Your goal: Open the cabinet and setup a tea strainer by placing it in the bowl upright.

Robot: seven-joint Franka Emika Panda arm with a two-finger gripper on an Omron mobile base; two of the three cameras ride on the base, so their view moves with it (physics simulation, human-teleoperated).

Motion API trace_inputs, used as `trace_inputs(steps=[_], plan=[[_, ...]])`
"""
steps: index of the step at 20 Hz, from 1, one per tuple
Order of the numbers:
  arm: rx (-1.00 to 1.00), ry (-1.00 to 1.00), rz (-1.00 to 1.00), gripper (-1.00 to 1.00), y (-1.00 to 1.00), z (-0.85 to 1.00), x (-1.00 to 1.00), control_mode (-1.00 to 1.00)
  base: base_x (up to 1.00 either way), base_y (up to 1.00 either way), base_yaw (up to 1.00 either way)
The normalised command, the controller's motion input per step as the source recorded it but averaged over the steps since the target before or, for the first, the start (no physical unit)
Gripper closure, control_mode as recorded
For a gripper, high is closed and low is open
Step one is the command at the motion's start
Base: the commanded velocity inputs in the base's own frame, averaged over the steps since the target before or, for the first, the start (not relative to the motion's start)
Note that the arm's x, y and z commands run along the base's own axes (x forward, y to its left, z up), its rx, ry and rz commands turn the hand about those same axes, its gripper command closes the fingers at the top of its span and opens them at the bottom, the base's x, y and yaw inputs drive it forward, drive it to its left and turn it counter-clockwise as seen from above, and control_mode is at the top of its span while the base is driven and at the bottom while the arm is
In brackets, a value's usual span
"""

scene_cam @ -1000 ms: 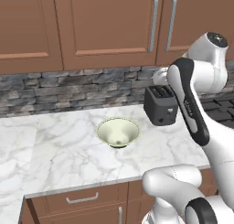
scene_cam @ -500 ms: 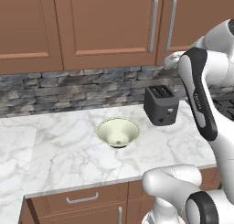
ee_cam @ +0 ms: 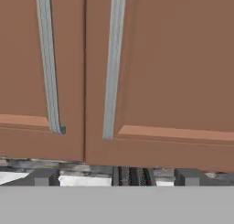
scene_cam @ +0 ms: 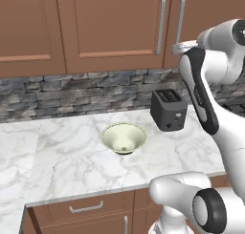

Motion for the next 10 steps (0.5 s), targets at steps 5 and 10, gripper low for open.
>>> trace_inputs(steps=[5, 10], plan=[[0.0, 0.0, -0.11, -1.0, -0.2, 0.14, 0.82, -1.0, 0.0, 0.0, 0.0], [0.11, 0.23, 0.0, -1.0, -0.21, 0.03, 0.52, -1.0, 0.0, 0.0, 0.0]])
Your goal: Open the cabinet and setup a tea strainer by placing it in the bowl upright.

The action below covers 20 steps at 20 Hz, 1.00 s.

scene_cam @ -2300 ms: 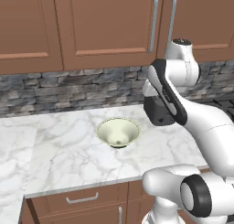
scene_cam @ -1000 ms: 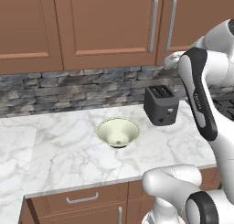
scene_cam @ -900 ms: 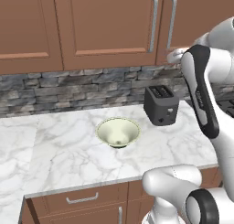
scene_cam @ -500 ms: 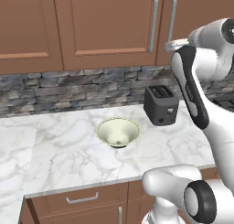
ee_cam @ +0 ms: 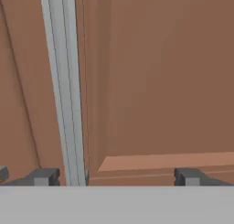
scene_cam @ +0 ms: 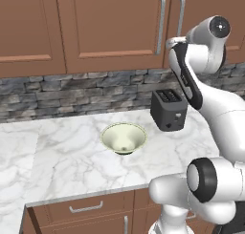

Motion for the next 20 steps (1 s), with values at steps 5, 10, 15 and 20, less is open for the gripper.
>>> trace_inputs(steps=[5, 10, 15, 20], plan=[[0.1, 0.09, 0.02, -1.0, -0.06, 0.0, 0.25, -1.0, 0.0, 0.0, 0.0], [0.01, 0.0, 0.03, -1.0, 0.1, -0.05, 0.43, -1.0, 0.0, 0.0, 0.0], [0.0, -0.02, 0.03, -1.0, 0.01, -0.03, 0.29, -1.0, 0.0, 0.0, 0.0], [0.0, -0.11, 0.0, -1.0, 0.18, 0.0, 0.07, -1.0, 0.0, 0.0, 0.0]])
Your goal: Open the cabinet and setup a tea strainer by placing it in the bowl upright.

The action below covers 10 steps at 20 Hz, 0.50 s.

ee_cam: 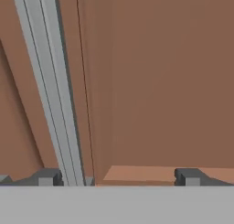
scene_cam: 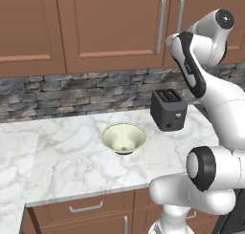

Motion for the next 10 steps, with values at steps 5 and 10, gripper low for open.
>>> trace_inputs(steps=[5, 10], plan=[[0.0, -0.03, 0.0, -1.0, 0.28, 0.0, 0.0, -1.0, 0.0, 0.0, 0.0], [0.0, 0.0, 0.0, -1.0, 0.02, 0.01, 0.04, -1.0, 0.0, 0.0, 0.0]])
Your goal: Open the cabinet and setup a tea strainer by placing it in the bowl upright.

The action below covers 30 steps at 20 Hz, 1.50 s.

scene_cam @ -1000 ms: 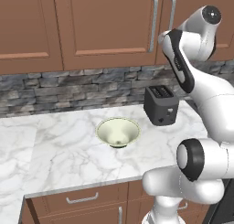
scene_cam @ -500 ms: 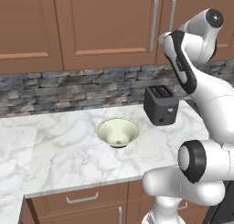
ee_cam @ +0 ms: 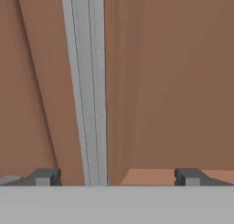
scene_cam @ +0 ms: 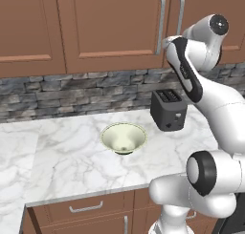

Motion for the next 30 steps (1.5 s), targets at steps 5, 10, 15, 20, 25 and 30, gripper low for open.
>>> trace_inputs(steps=[5, 10, 15, 20, 25, 30], plan=[[0.0, 0.0, 0.0, -1.0, -0.02, 0.0, 0.31, -1.0, 0.0, 0.0, 0.0], [0.0, 0.0, 0.0, -1.0, 0.0, 0.0, 0.56, -1.0, 0.0, 0.0, 0.0], [0.0, 0.0, 0.0, -1.0, 0.0, 0.0, 0.39, -1.0, 0.0, 0.0, 0.0], [0.0, 0.0, 0.0, 1.0, 0.0, 0.0, 0.21, -1.0, 0.0, 0.0, 0.0], [0.0, 0.0, 0.0, 1.0, 0.0, 0.0, 0.15, -1.0, 0.0, 0.0, 0.0], [0.0, -0.01, 0.01, 1.0, 0.0, 0.0, 0.08, -1.0, 0.0, 0.0, 0.0]])
